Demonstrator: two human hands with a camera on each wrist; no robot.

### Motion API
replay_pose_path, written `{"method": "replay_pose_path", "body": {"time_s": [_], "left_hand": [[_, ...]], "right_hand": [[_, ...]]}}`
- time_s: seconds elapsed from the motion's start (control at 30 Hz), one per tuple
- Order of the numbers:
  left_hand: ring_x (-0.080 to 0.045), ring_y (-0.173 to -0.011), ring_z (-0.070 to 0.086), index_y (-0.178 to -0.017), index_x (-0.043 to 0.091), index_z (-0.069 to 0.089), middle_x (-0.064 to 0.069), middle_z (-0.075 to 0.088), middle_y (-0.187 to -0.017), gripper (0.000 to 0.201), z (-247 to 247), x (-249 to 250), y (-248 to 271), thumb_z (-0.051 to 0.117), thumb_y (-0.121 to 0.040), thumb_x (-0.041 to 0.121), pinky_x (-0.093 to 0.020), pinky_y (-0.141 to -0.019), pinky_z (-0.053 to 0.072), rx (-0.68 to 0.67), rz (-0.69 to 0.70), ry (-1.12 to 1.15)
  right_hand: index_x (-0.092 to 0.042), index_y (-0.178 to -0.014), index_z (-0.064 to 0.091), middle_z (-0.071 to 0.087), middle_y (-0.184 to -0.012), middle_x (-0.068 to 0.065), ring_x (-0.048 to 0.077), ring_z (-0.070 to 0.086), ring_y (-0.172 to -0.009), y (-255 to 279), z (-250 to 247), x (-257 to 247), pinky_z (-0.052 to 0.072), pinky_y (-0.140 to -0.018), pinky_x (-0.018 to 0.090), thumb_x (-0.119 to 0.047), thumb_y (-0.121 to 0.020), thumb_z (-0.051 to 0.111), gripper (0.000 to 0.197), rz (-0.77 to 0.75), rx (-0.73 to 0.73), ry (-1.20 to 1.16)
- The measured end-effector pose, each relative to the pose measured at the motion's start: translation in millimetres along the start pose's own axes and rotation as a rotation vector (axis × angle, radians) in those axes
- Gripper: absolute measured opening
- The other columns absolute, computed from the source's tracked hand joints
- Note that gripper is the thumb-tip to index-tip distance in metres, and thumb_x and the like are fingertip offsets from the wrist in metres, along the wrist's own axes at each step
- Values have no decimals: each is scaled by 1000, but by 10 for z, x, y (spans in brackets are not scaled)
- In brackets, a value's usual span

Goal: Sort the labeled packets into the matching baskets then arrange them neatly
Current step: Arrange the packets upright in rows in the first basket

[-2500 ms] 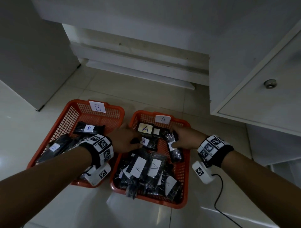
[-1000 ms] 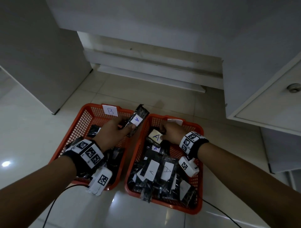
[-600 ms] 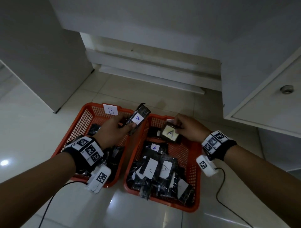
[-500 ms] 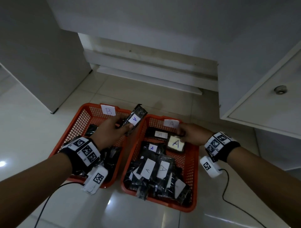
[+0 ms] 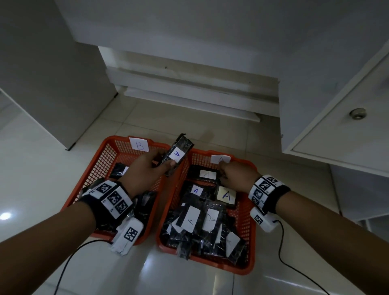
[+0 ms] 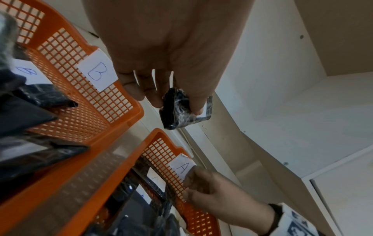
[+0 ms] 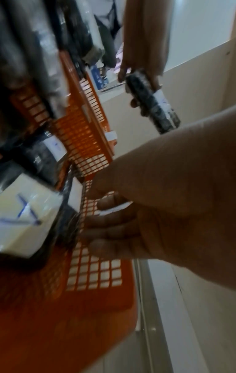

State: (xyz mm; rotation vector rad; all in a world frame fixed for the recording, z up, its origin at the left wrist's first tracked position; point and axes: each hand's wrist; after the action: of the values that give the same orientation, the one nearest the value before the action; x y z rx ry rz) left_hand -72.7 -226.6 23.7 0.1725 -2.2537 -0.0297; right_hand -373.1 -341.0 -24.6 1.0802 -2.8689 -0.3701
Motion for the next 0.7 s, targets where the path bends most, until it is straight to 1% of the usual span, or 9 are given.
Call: {"method": "replay_pose_path", "body": {"time_s": [0.07, 0.13, 0.23, 0.3, 0.43, 0.5, 0.57, 0.6, 0.7], "left_hand": [[1, -101, 65, -132, 30, 63, 14, 71, -114, 41, -52, -9, 41, 65, -95, 49, -24, -83, 53, -2, -3, -5], [-1, -99, 66, -131, 30, 63, 15, 71, -113, 41, -104, -56, 84, 65, -95, 49, -27, -83, 55, 4, -17, -17], [-3, -100, 67, -129, 28, 64, 13, 71, -113, 43, -151, -160, 120, 65, -94, 53, -33, -87, 57, 4, -38, -25], [-2, -101, 67, -129, 28, 64, 13, 71, -114, 44, -163, -199, 129, 64, -94, 55, -33, -89, 58, 1, -37, -18], [1, -100, 66, -130, 27, 64, 12, 72, -115, 44, -151, -141, 126, 64, -94, 53, -30, -88, 57, -2, -32, -25], [-1, -98, 67, -130, 27, 64, 14, 71, -113, 44, -143, -97, 118, 64, -94, 53, -31, -85, 59, 1, -41, -18], [-2, -97, 68, -129, 30, 63, 14, 71, -111, 42, -138, -67, 110, 64, -94, 54, -35, -84, 60, 11, -42, -13], [-2, -97, 68, -128, 31, 63, 15, 71, -110, 40, -138, -52, 109, 64, -95, 53, -35, -84, 60, 17, -41, -14], [-2, -94, 69, -126, 32, 64, 16, 71, -108, 36, -144, -26, 122, 65, -95, 51, -36, -84, 60, 26, -37, 4]], "right_hand": [[-21, -104, 61, 58, -89, -5, 14, 52, -80, 15, -28, 3, 34, -60, 25, -34, -97, 63, 14, -15, -76, 21], [-22, -99, 59, 59, -91, -7, 14, 57, -85, 30, 15, 19, 42, -63, 26, -37, -91, 74, 23, -19, -238, 0], [-22, -120, 62, 71, -112, -1, 20, 68, -99, 27, 214, 44, 59, -81, 34, -41, -83, 83, 46, 33, -335, -67], [-19, -128, 59, 70, -122, 2, 22, 68, -106, 26, 301, 27, 58, -89, 37, -39, -84, 84, 55, 32, -296, -124], [-19, -118, 59, 68, -111, 0, 20, 67, -101, 4, 318, 57, 57, -83, 34, -39, -89, 80, 42, -1, -262, -148], [-20, -113, 60, 67, -104, -6, 15, 66, -94, 0, 287, 71, 55, -75, 27, -37, -91, 77, 33, -17, -199, -167], [-23, -113, 59, 60, -95, -14, 9, 60, -85, -31, 209, 41, 42, -64, 17, -37, -94, 74, 28, -67, -116, -187], [-24, -111, 57, 58, -93, -15, 8, 59, -82, -71, 166, 8, 38, -61, 17, -40, -95, 72, 27, -83, -109, -204], [-25, -110, 61, 62, -88, -13, 7, 60, -78, -249, 92, -121, 40, -61, 23, -52, -96, 69, 31, -101, -203, -288]]}}
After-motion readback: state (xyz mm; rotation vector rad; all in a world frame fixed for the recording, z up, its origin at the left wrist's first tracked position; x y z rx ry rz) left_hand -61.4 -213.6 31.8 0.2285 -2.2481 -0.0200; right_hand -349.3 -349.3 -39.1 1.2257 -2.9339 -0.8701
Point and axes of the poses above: each hand's wrist, its own y-axis away from the middle knuckle, its own z-axis out of the palm, x = y × z
